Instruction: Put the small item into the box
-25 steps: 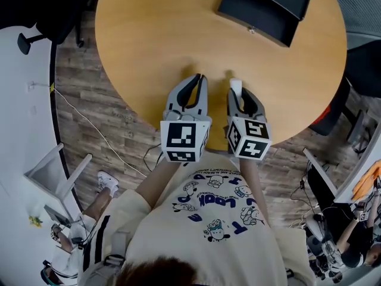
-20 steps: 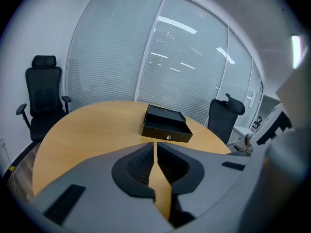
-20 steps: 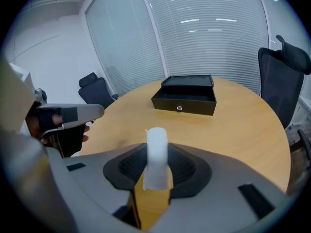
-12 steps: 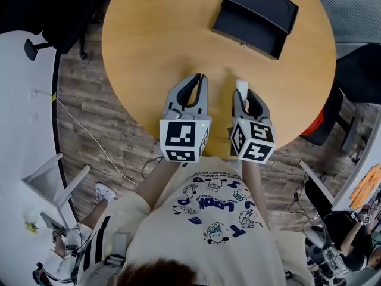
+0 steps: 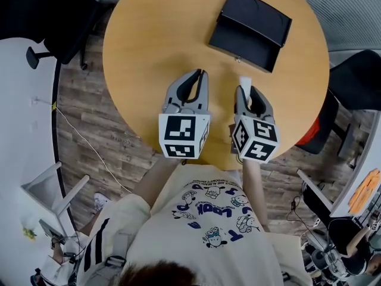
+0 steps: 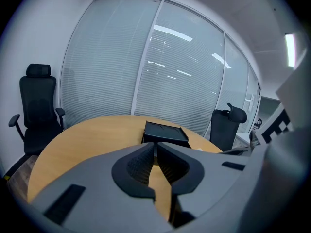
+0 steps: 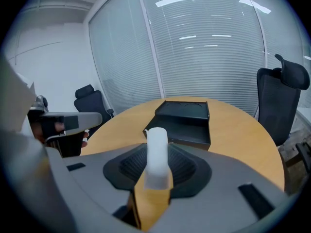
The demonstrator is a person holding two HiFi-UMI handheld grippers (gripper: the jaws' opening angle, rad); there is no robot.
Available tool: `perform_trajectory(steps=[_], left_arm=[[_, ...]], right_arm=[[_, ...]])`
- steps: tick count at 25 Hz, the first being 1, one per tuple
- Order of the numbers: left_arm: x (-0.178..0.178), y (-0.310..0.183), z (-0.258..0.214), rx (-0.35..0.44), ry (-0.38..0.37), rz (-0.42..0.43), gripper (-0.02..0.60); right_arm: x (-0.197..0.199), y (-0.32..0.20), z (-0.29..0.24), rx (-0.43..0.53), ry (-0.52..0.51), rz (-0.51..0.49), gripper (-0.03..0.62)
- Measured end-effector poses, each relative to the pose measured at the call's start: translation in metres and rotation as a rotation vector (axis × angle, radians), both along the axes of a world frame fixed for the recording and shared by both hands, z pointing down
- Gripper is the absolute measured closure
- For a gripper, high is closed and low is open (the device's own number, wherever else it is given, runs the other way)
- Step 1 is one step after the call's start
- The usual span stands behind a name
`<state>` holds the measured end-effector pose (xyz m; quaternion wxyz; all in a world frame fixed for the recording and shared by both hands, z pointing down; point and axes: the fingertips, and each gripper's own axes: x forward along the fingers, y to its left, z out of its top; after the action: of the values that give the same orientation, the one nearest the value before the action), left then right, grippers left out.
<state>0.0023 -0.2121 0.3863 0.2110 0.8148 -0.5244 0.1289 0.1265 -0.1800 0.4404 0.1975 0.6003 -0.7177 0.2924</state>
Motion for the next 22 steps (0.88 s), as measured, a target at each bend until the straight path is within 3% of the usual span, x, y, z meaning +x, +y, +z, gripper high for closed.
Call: perform_trajectory(steps=[14,22], left_arm=[[0.011,-0.055,0.013,-0.016,-0.001,0.007,0.549],[0.035,-0.083,0.022,-0.013,0.003,0.026,0.549]], right_arm=[[0.017,-0.056,-0.005,0.039,0.003,0.065,0.447],[0.030,-0.088,0.006,0.042,0.013,0.083,0.448]])
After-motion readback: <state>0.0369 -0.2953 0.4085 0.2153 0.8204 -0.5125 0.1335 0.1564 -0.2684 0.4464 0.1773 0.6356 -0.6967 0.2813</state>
